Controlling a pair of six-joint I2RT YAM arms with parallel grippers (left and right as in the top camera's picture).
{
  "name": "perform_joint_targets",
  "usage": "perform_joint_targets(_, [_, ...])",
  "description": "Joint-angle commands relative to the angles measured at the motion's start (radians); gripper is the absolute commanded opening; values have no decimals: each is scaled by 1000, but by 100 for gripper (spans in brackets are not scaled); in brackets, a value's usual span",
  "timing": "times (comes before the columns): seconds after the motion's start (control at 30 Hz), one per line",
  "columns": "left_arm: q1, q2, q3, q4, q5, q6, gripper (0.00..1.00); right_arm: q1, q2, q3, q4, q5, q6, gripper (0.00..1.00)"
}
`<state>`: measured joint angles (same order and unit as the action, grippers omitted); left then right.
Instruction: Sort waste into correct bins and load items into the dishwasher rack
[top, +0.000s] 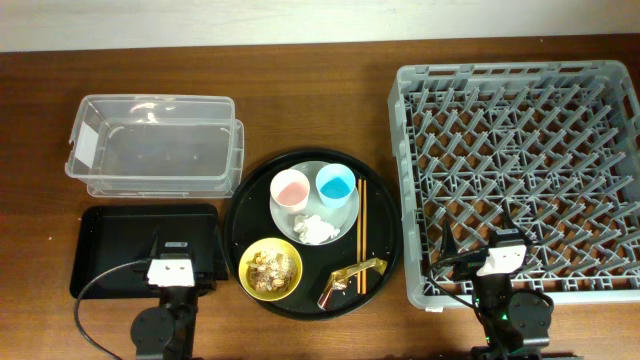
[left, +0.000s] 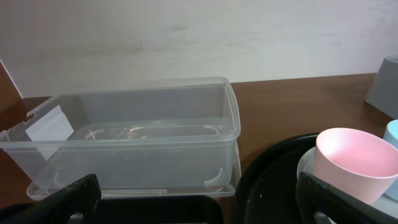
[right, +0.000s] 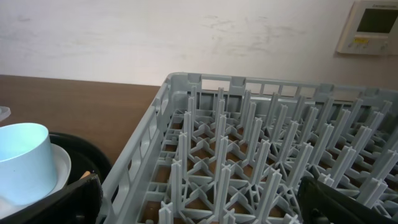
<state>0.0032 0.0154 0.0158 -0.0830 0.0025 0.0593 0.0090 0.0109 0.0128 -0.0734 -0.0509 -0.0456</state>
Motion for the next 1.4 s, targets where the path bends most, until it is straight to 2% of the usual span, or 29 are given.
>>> perform_joint_targets(0.0, [5, -8, -7, -1, -7, -14, 99, -5, -6, -7, 0, -8, 1, 98])
perform_joint_targets(1.23, [4, -8, -7, 0, -5, -14, 99, -5, -6, -7, 0, -8, 1, 98])
perform_joint_targets(1.33, [4, -8, -6, 45, 142, -29, 99, -5, -6, -7, 0, -8, 1, 98])
perform_joint_targets(1.37, [4, -8, -6, 87, 250, -29, 99, -5, -6, -7, 0, -8, 1, 99])
